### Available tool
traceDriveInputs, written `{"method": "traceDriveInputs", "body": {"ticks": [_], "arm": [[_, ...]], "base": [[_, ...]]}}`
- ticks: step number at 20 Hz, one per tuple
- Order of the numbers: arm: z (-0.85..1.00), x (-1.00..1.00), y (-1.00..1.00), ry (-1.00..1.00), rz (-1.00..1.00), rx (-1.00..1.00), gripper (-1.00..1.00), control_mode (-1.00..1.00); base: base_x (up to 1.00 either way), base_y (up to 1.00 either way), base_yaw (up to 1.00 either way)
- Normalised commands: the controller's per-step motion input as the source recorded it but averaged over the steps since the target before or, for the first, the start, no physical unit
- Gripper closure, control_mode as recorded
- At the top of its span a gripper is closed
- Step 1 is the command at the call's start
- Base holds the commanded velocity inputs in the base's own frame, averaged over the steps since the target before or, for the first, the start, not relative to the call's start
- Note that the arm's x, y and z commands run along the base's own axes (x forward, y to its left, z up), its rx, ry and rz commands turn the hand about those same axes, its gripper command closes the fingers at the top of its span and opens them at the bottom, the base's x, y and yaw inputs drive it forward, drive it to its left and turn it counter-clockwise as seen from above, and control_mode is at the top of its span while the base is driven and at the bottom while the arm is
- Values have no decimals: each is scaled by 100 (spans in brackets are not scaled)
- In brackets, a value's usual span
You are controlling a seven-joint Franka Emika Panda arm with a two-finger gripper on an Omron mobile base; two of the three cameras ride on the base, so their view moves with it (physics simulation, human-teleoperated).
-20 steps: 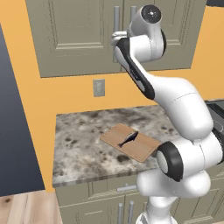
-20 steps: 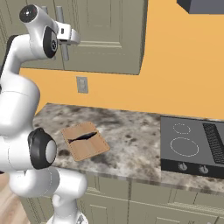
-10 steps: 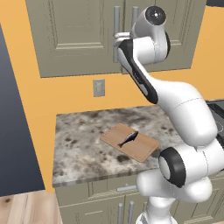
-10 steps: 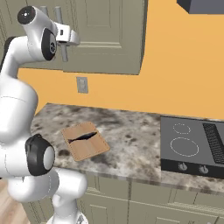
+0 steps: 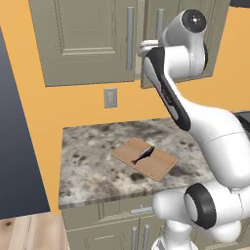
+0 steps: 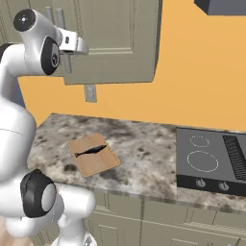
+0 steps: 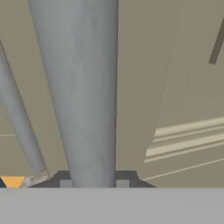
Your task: Open the cabinet, retrieve the rolling pin, and place it next to the meat on the cutting board to prepare for tenderizing.
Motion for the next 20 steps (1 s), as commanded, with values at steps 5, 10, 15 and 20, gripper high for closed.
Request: {"method": "traceDriveInputs", "body": {"ticks": [5,10,15,20], "arm": [[-19,-69,-65,0,14,0,100,-100],[-25,-57,-64,0,20,0,100,-100],[-32,-54,-72,0,24,2,100,-100],[-30,-36,-61,0,19,3,-100,-100]], "base": [[0,0,0],[0,0,0],[0,0,0],[0,0,0]]}}
